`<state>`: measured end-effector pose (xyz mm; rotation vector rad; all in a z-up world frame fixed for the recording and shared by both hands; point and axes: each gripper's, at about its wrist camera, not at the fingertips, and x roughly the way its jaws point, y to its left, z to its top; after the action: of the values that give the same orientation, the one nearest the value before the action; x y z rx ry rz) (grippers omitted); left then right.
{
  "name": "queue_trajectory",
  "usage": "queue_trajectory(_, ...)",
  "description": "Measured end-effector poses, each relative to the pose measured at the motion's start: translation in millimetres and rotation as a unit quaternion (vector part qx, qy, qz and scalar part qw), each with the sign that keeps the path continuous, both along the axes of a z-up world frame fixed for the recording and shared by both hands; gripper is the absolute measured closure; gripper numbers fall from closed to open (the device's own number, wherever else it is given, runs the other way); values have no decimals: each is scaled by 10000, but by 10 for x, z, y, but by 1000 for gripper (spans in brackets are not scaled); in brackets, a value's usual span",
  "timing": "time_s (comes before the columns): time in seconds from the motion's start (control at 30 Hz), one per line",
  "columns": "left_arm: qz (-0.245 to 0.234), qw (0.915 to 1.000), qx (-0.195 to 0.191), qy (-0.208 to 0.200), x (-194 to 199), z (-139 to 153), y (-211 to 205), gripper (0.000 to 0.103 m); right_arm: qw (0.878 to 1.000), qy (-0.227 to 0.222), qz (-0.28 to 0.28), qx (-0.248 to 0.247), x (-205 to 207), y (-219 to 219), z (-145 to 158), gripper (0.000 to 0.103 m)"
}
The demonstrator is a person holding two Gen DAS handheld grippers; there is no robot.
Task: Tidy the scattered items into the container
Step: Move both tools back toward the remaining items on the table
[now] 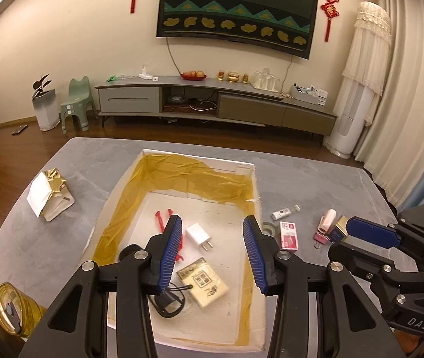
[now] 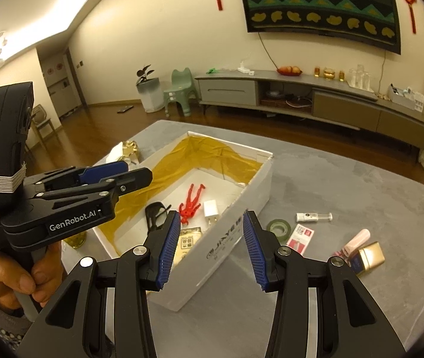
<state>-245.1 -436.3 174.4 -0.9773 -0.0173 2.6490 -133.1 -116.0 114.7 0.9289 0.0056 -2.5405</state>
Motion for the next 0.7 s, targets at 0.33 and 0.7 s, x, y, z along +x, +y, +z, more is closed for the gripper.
queue_trajectory(0.33,-351,9993,-68,84,94,-36,398,58,9998,37,-193,76,143,311,6,56)
queue_trajectory(0.7,-794,9966,-211,-14,113,-220,963,58,9983,-64,-574,36,142,798,-93,56)
